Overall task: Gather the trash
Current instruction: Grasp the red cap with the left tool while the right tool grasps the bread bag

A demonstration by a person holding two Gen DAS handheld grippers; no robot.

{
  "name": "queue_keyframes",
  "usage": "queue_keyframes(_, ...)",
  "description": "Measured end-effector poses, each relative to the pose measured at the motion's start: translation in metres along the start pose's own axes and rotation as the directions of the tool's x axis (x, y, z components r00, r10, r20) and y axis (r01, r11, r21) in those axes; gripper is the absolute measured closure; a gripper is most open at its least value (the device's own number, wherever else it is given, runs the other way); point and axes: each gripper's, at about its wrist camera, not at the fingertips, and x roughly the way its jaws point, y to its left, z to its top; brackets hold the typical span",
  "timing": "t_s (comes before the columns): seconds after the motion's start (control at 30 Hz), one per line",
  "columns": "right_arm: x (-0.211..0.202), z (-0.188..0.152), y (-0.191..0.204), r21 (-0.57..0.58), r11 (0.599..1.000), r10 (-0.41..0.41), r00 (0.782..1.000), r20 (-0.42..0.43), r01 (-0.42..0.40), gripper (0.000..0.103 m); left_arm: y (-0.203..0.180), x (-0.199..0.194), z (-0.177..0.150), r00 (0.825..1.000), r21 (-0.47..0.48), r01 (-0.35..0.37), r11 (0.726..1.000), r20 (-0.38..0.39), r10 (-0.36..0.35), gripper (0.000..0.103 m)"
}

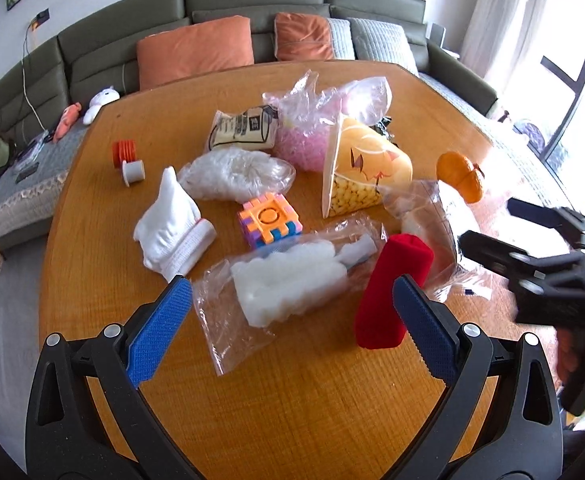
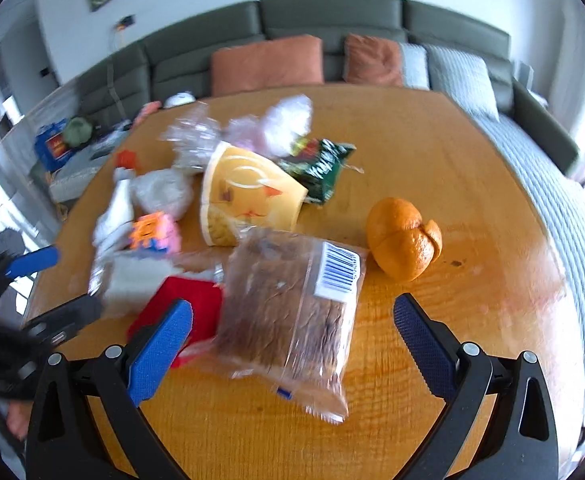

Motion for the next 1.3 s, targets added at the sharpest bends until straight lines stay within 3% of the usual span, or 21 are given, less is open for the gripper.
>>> queue_keyframes(0.2,0.046,0.003,-0.01,0.15,0.989,0.001,0.994,-0.112,0.016,0.003,0.007,-0.005,0.0,0.999,-0.016,-0.037,0.999,-0.013,0.037,0.006)
queue_keyframes(0.3,0.063,0.0,-0.008,0.155,0.988,0.026,0.987,-0.162,-0.001,0.021,0.002,-0.009,-0.004,1.0,0.006,-0.028,1.0,0.006,0.028,0.006)
queue_keyframes(0.37,0.06,-0.002,-0.005,0.148,0.989,0.009,0.989,-0.148,0.014,0.031,-0.003,-0.011,-0.006,1.0,0.014,-0.001,1.0,0.015,0.001,0.006)
queue_keyframes(0.47,0.049,-0.002,-0.001,0.117,0.993,0.016,0.992,-0.126,-0.001,0.033,-0.011,-0.009,-0.009,1.0,0.013,0.025,1.0,0.006,-0.025,0.006)
queue_keyframes(0.73,-0.011,0.007,-0.005,0.058,0.997,0.04,0.999,0.03,-0.041,0.034,-0.047,0.016,-0.015,0.996,0.051,0.079,0.996,-0.041,-0.077,0.006)
queue_keyframes(0.83,-0.027,0.017,-0.013,0.047,0.997,0.061,0.997,0.055,-0.064,0.034,-0.061,0.033,-0.015,0.995,0.085,0.08,0.993,-0.073,-0.074,0.013)
queue_keyframes(0.9,-0.034,0.017,-0.019,0.035,0.997,0.069,0.995,0.071,-0.072,0.034,-0.069,0.048,-0.013,0.994,0.099,0.067,0.993,-0.097,-0.057,0.024)
queue_keyframes(0.93,-0.036,0.016,-0.021,0.035,0.996,0.074,0.994,0.076,-0.076,0.034,-0.07,0.054,-0.012,0.993,0.105,0.05,0.993,-0.11,-0.039,0.036)
queue_keyframes(0.97,-0.039,0.015,-0.021,0.036,0.996,0.077,0.994,0.08,-0.08,0.034,-0.072,0.059,-0.012,0.993,0.11,0.04,0.993,-0.118,-0.027,0.039)
queue_keyframes(1.07,-0.046,0.014,-0.025,0.028,0.996,0.078,0.992,0.096,-0.081,0.034,-0.073,0.064,-0.009,0.993,0.103,0.041,0.994,-0.111,-0.029,0.04)
queue_keyframes(1.2,-0.049,0.015,-0.024,0.014,0.996,0.089,0.99,0.106,-0.091,0.034,-0.066,0.059,-0.01,0.987,0.032,0.121,0.992,-0.112,-0.117,0.041)
queue_keyframes(1.3,-0.051,0.017,-0.02,0.016,0.994,0.108,0.988,0.109,-0.111,0.034,-0.058,0.047,-0.012,0.987,0.012,0.131,0.991,-0.093,-0.13,0.041)
